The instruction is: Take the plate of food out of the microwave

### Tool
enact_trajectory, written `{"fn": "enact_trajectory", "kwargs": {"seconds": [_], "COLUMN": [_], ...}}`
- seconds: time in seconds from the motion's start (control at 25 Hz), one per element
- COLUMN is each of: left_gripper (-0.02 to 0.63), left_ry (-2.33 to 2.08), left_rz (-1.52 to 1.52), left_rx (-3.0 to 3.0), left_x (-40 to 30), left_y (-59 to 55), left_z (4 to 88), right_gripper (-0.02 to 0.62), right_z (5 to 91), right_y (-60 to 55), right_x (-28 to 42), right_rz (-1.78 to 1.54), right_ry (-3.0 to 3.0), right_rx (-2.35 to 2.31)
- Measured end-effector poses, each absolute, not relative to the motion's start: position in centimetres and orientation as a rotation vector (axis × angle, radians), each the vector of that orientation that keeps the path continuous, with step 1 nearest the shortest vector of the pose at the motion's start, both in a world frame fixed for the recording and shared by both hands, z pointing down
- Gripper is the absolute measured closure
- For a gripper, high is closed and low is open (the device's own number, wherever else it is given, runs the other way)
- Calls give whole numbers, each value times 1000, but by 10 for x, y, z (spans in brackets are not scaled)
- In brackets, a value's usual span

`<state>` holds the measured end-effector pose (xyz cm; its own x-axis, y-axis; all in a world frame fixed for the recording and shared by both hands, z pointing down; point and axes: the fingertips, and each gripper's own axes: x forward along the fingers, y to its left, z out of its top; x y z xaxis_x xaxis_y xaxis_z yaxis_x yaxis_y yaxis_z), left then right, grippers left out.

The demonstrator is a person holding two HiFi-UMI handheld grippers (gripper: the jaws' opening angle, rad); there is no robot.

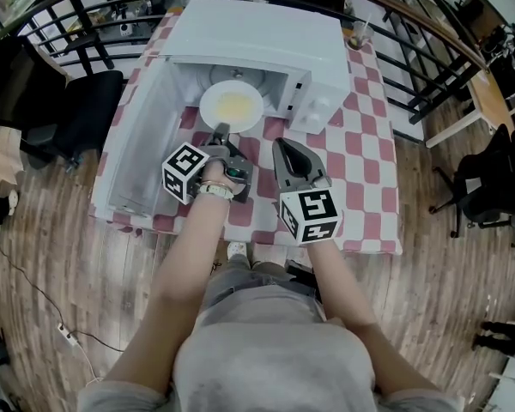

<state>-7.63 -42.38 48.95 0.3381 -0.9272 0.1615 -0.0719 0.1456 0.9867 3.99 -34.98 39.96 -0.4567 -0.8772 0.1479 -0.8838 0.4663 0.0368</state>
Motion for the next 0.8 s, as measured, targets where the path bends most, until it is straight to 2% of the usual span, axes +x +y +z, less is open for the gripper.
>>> {"fn": "enact_trajectory", "kwargs": {"seconds": [0.8], "left_gripper": [591], "left_ry": [-1026], "left_rz": [-833], "left_rx": [1333], "left_x": [-89], "left_y": [-385], "left_z": [443], "right_gripper": [571], "right_z": [386], "right_y": [-333], "right_x": [25], "right_rz": [105], "right_ry": [-2595], "right_rx": [1519]}}
